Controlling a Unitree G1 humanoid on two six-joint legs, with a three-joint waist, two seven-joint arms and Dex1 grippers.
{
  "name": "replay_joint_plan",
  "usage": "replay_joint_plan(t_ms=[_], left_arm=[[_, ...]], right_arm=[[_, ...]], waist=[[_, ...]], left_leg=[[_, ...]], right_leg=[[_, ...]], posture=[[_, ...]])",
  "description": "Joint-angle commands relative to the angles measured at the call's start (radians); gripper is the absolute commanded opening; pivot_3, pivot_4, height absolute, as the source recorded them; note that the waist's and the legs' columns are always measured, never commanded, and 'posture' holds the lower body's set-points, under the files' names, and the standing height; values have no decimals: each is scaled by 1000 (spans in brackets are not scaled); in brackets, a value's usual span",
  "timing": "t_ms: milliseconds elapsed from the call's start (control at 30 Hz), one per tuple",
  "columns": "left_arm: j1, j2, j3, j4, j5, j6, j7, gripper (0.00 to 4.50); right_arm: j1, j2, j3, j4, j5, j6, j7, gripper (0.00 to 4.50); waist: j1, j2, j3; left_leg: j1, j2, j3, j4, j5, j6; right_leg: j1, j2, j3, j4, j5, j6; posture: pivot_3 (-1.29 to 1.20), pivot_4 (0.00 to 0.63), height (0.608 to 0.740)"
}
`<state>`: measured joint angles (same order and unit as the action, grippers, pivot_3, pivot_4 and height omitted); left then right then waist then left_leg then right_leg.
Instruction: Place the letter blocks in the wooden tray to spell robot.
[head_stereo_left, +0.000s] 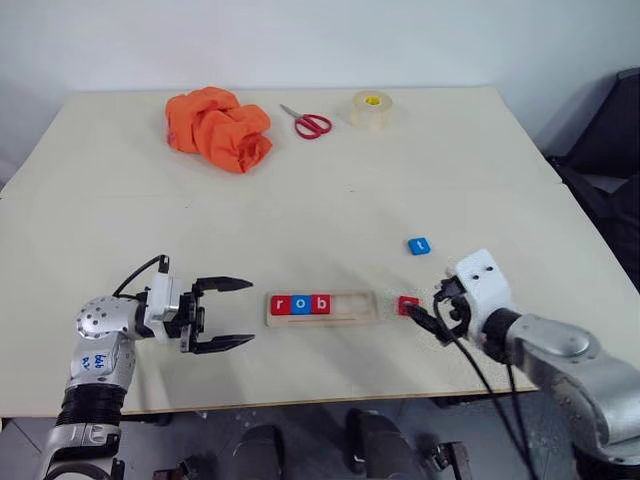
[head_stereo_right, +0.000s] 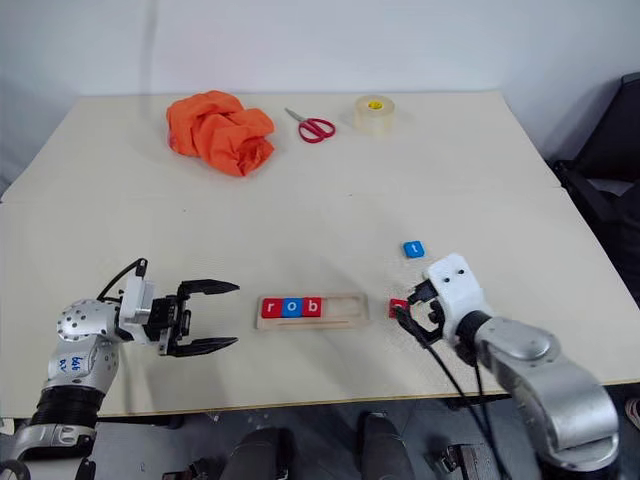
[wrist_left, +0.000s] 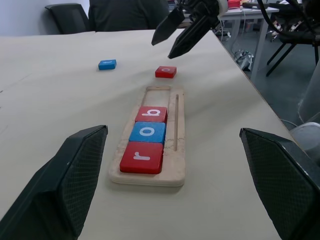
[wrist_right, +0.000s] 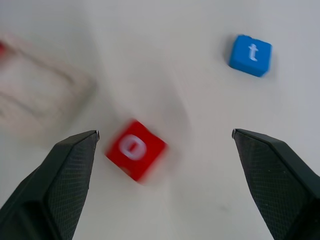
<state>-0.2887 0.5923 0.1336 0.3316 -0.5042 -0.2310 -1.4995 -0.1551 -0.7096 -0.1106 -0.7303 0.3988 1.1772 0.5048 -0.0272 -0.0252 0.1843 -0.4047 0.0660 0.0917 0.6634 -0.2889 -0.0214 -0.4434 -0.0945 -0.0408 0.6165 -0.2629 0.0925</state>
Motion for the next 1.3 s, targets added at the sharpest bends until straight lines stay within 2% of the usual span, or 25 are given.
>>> replay_joint_plan(t_ms=[33, 133, 267, 467, 633, 733, 967, 1133, 1300], left_arm=[[19, -6, 2, -23, -7, -17, -7, 4500], [54, -10, 12, -59, -12, -15, 13, 4500], [119, -11, 24, -125, -20, -6, 45, 4500], [209, -13, 42, -210, -29, 3, 102, 4500], [259, -4, 56, -258, -34, 8, 129, 4500], [277, 1, 68, -275, -35, 13, 140, 4500], [272, 16, 80, -263, -42, 14, 130, 4500], [226, 36, 85, -193, -35, -10, 92, 4500], [166, 50, 93, -97, -28, -50, 46, 4500]], right_arm=[[-14, -130, 55, 65, 12, -162, 190, 4467], [-27, -213, 108, 139, -6, -279, 294, 4467], [-78, -252, 168, 228, -28, -385, 386, 4467], [-184, -242, 300, 385, -107, -474, 464, 4467], [-240, -207, 357, 491, -162, -551, 495, 4467], [-271, -190, 382, 552, -187, -588, 520, 3910], [-298, -158, 389, 590, -216, -622, 538, 1534], [-350, -155, 359, 556, -210, -602, 545, 1444], [-454, -150, 392, 477, -197, -485, 579, 1444]], waist=[[-1, 0, 0], [-2, 0, 0], [0, 0, 0], [0, 0, 0], [0, 0, 0], [0, 0, 0], [0, 0, 0], [-1, 0, 0], [0, 1, 1]], left_leg=[[0, 0, 0, 0, 0, 0], [0, 0, 0, 0, 0, 0], [0, 0, 1, 0, 0, 0], [0, 0, 1, 1, 0, 0], [0, 0, 1, 1, 0, 0], [1, 0, 1, 2, 0, 0], [1, 0, 1, 2, 0, 0], [1, 0, 1, 3, 0, 0], [1, 1, 1, 2, 0, 0]], right_leg=[[0, 0, 0, 0, 0, 0], [0, 0, 0, 0, 0, 0], [0, 0, 0, 0, 0, 1], [0, 0, 0, 0, 0, 1], [0, 0, 0, 0, 0, 1], [0, -1, 0, 0, 1, 1], [0, 0, 1, 2, 1, 1], [0, -1, 1, 2, 1, 1], [-1, 0, 1, 3, 0, 0]], posture=[[0, 150, 740], [0, 150, 740], [0, 150, 740], [0, 150, 740], [0, 150, 740], [0, 150, 740], [0, 150, 740], [0, 150, 740], [0, 150, 740]])
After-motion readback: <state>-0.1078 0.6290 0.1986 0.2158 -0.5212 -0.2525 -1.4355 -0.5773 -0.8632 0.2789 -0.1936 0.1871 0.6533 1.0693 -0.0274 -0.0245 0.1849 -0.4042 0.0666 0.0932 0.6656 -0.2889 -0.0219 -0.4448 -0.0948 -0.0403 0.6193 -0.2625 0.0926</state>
